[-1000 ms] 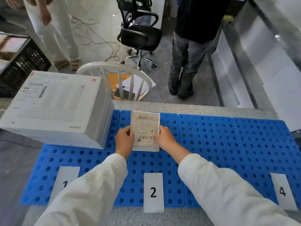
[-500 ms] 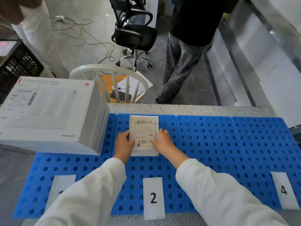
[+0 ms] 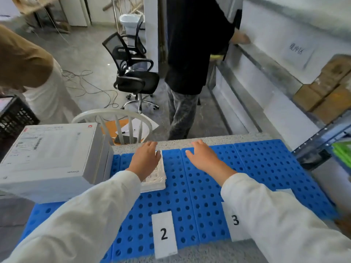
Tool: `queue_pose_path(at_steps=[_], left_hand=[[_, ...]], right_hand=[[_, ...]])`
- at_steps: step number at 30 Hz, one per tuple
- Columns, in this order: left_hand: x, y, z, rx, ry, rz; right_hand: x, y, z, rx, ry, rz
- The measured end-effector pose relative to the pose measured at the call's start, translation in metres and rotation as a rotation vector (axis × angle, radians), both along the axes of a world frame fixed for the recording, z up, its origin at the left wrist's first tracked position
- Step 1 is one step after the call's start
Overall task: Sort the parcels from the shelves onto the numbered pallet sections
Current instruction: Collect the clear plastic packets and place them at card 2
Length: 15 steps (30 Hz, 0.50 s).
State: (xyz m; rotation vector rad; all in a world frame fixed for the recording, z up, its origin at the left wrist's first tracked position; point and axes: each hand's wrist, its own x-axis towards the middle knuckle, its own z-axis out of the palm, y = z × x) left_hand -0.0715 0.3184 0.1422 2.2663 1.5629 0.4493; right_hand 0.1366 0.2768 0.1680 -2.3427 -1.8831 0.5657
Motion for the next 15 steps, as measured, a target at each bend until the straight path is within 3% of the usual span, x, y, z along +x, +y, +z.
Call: queue_pose_path(at_steps=[6,15], left_hand=[[0.058,-0.055,0.043,0.348,0.202,-0.438],[0.214,-0.205,0.098,0.294,0.083,-0.665]], right_hand=[[0.080,-0.096,0.048,0.065,-0.109,-0.162],[0.172,-0.300,0.088,0.156,-0.119,-0.463]])
